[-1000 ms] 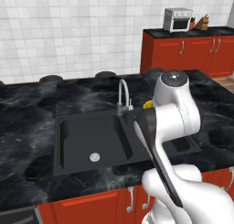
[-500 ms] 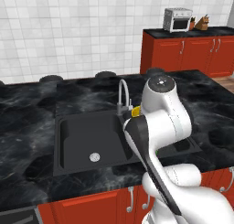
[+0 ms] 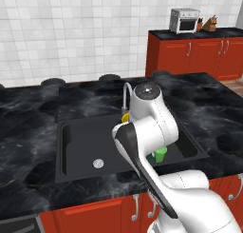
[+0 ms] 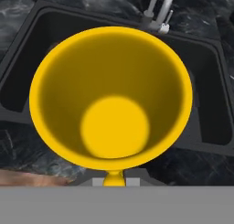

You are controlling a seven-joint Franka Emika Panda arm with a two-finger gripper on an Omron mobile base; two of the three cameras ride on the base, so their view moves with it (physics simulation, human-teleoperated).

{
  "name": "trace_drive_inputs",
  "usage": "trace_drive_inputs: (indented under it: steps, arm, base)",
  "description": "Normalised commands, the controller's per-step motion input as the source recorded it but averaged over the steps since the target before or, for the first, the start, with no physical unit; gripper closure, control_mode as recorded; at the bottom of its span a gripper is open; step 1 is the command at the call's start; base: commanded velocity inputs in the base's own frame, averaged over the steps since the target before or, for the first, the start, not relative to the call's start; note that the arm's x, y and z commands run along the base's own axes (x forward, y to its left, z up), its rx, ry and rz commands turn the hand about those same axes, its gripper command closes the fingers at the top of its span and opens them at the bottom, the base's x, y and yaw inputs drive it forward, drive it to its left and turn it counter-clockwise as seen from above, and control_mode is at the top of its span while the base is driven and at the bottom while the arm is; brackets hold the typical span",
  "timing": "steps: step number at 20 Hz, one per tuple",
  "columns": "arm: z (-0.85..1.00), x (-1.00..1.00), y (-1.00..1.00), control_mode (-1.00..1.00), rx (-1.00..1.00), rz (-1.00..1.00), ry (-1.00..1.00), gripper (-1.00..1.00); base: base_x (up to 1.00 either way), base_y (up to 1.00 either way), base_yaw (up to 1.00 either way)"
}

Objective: Move any existing items from the left basin to the right basin for drying. Then move the mug from the counter to the left basin of the sink for washing.

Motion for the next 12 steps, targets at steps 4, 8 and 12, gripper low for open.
trace_drive_inputs:
  steps: [4, 8, 12]
  arm:
    - [-0.27, 0.5, 0.2, -1.0, 0.07, 0.0, 0.02, 1.0]
    - [-0.32, 0.48, 0.24, -1.0, 0.06, 0.01, 0.02, 1.0]
    - [-0.35, 0.47, 0.28, -1.0, 0.03, 0.0, 0.04, 1.0]
  base:
    - [0.0, 0.0, 0.0]
    - [0.0, 0.0, 0.0]
    - [0.0, 0.0, 0.0]
